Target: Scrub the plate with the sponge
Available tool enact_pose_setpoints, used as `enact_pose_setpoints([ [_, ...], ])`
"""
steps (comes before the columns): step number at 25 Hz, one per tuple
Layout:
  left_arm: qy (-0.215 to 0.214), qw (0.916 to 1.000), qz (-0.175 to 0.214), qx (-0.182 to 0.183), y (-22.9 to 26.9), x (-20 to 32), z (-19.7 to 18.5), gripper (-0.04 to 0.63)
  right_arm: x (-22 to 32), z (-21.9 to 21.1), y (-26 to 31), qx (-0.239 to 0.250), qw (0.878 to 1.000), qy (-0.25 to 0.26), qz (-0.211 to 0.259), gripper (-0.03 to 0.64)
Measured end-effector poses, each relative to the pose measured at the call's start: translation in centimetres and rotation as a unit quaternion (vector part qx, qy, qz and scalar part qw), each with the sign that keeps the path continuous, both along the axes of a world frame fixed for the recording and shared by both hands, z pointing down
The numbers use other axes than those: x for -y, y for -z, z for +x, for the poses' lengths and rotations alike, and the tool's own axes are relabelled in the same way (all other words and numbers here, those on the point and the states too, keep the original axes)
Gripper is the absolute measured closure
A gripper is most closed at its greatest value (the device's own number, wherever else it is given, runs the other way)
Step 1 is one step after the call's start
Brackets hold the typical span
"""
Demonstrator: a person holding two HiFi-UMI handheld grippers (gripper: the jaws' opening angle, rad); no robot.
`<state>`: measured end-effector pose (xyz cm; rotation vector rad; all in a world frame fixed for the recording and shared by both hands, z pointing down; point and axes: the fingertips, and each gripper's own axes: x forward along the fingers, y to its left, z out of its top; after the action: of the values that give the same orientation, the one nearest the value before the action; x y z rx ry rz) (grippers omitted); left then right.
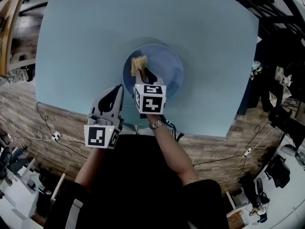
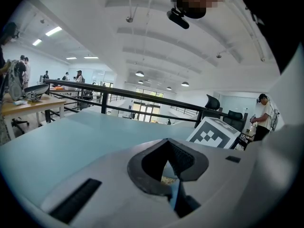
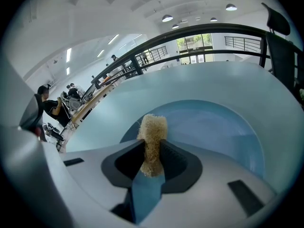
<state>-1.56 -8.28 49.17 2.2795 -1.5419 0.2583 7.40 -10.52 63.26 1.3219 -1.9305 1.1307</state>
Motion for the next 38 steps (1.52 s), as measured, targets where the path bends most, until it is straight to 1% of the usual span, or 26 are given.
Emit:
enact_pose_setpoints([
  [6, -0.007, 1.0000, 0.004, 0.000, 0.3, 0.0, 1.0, 0.594, 0.1, 2.1, 0.0, -0.009, 1.000, -0.009, 0.001, 0.534],
  [21, -0.025, 0.9997, 0.007, -0.001, 0.4, -0.6, 3.3, 0.594, -0.4, 8.1, -0.1, -0.034, 0.998, -0.056, -0.005, 0.534],
  [33, -0.030, 0.9995, 0.012, -0.002, 0.8, -1.1, 4.3, 0.594, -1.3, 11.4, -0.1, -0.059, 0.996, -0.069, -0.014, 0.534],
  [38, -0.029, 0.9995, 0.012, -0.005, 0.9, -1.1, 4.3, 0.594, -1.7, 12.1, -0.1, -0.077, 0.995, -0.059, -0.013, 0.534],
])
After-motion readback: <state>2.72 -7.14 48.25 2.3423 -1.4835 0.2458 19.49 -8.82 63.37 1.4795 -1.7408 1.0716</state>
